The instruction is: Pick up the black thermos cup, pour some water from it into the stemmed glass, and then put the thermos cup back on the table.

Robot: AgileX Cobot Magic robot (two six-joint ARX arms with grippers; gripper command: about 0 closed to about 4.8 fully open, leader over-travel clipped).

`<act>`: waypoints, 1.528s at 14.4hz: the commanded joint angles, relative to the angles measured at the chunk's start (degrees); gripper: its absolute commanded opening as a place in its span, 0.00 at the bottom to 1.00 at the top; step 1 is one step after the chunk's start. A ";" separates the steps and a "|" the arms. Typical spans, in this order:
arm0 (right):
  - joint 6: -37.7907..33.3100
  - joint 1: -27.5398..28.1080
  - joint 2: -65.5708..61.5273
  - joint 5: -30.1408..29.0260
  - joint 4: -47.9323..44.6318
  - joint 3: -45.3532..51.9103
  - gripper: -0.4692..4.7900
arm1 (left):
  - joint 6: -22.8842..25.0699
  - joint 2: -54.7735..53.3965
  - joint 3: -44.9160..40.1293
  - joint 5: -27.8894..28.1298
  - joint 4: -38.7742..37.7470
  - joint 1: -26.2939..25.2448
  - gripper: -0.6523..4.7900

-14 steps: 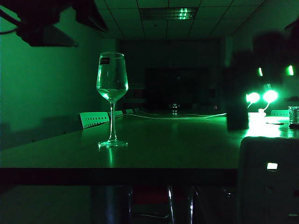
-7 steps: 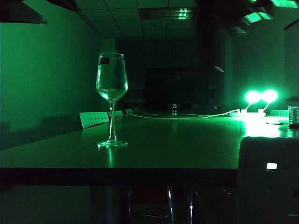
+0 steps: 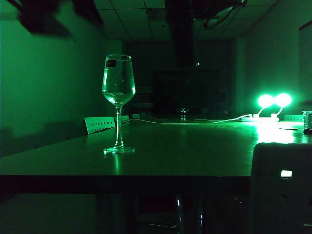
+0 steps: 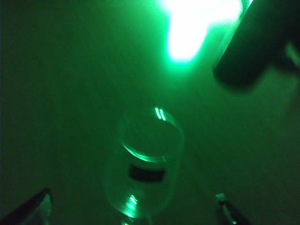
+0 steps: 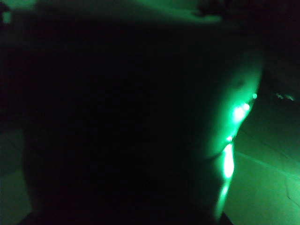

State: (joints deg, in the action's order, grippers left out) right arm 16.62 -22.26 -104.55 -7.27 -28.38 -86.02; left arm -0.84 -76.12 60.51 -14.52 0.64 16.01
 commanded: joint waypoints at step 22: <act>45.83 -2.05 -12.68 -9.62 -7.48 -8.02 0.39 | 2.64 -7.80 0.79 -2.23 2.84 3.39 1.00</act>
State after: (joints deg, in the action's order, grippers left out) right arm 59.94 -23.94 -118.63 -16.56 -29.74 -93.08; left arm 1.85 -83.81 60.97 -16.73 3.16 19.33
